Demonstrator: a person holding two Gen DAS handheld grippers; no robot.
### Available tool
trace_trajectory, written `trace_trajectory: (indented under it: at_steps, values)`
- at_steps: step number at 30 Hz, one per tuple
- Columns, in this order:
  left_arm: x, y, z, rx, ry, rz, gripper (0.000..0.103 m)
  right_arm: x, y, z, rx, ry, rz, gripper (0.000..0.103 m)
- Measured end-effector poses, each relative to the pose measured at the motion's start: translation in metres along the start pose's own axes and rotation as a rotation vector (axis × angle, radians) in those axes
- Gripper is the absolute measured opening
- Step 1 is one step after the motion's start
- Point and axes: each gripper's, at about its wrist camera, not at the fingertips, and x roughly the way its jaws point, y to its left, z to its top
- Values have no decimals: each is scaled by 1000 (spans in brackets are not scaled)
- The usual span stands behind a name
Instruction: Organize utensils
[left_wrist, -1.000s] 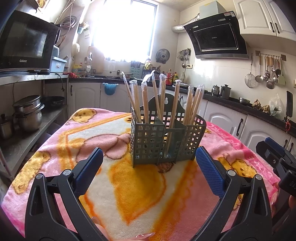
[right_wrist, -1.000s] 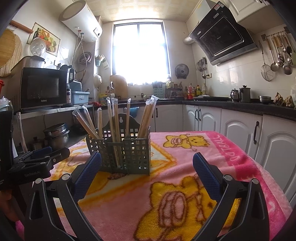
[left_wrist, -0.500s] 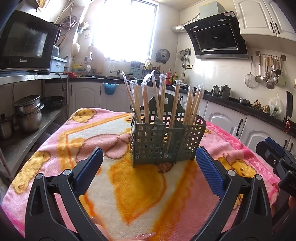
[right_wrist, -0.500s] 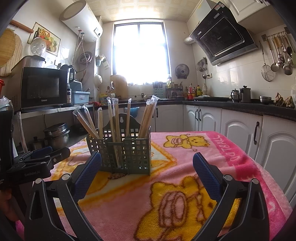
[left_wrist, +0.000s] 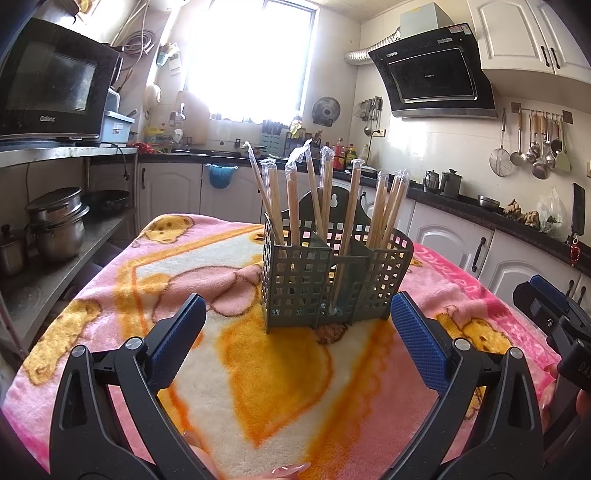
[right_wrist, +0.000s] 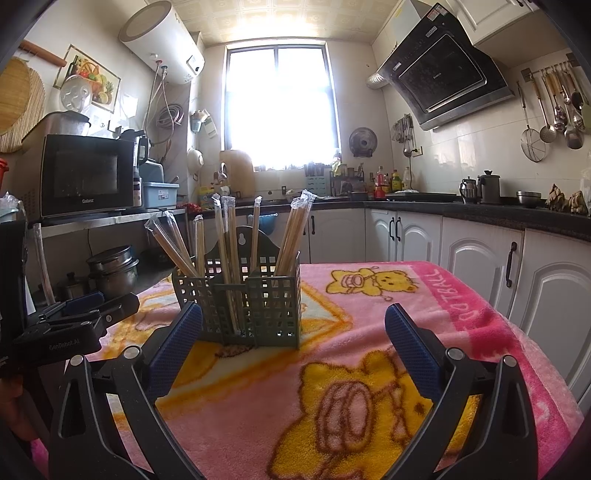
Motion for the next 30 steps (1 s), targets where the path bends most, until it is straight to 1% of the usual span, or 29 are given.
trace_trajectory:
  at_steps: [16, 18, 21, 24, 27, 29, 30]
  values:
    - [-1, 0, 0, 8, 1, -3, 93, -1, -1, 0, 0, 0, -4, 97]
    - [-1, -1, 0, 17, 6, -4, 93, 0, 0, 0, -6, 11, -22, 97]
    - [4, -2, -1, 20, 37, -15, 93, 2, -3, 0, 0, 48, -60, 97]
    - [10, 3, -2, -12, 80, -18, 93, 7, -12, 2, 31, 95, -105, 97]
    - [11, 11, 0, -36, 103, 7, 93, 11, -28, 4, 92, 146, -140, 97]
    - [11, 18, 7, -47, 124, 42, 93, 14, -42, 6, 128, 180, -171, 97]
    - [9, 21, 9, -47, 125, 44, 93, 14, -48, 7, 137, 193, -182, 97]
